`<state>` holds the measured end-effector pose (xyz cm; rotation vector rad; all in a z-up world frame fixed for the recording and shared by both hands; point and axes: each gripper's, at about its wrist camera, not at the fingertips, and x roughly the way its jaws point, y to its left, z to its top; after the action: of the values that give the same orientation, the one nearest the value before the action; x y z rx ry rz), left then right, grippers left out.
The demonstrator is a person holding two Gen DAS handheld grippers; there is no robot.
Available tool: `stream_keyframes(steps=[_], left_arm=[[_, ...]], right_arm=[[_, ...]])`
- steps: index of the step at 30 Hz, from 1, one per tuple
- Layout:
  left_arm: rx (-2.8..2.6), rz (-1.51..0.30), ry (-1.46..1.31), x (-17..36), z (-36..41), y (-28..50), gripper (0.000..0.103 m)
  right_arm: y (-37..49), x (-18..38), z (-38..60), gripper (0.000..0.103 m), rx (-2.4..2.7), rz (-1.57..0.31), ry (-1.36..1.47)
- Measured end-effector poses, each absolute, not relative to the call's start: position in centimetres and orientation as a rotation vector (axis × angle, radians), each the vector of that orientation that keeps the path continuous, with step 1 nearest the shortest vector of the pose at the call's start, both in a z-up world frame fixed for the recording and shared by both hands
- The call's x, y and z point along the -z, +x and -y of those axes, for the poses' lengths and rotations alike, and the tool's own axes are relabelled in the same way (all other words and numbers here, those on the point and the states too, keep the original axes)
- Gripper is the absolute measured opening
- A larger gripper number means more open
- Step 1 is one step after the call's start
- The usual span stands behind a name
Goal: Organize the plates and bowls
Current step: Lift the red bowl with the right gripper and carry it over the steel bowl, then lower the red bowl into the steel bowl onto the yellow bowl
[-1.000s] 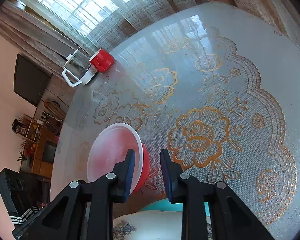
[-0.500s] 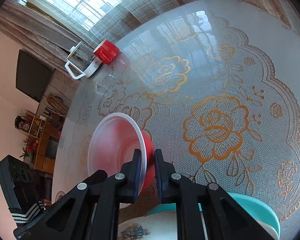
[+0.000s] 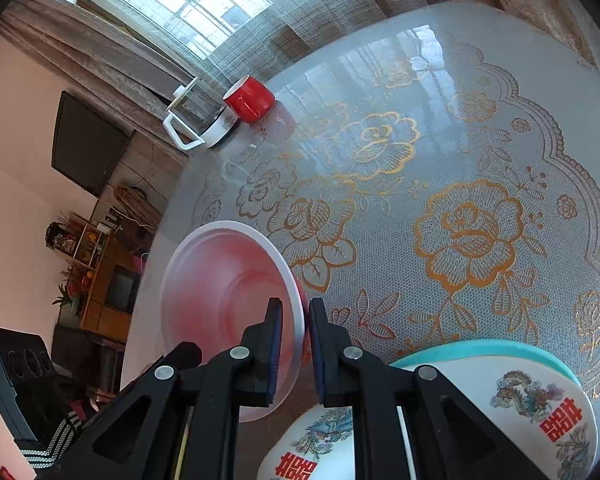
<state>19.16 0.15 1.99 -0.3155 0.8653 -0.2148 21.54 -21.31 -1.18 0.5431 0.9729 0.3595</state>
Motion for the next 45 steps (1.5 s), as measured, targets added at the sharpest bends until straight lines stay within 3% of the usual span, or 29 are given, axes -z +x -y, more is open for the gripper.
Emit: stream_keyframes(steps=[45], left_arm=[[0.156,-0.713,-0.273,-4.2,-5.4,6.9,0.017]], right_arm=[[14.1,0.0,14.5,0.016,-0.523,-0.902,0.451]])
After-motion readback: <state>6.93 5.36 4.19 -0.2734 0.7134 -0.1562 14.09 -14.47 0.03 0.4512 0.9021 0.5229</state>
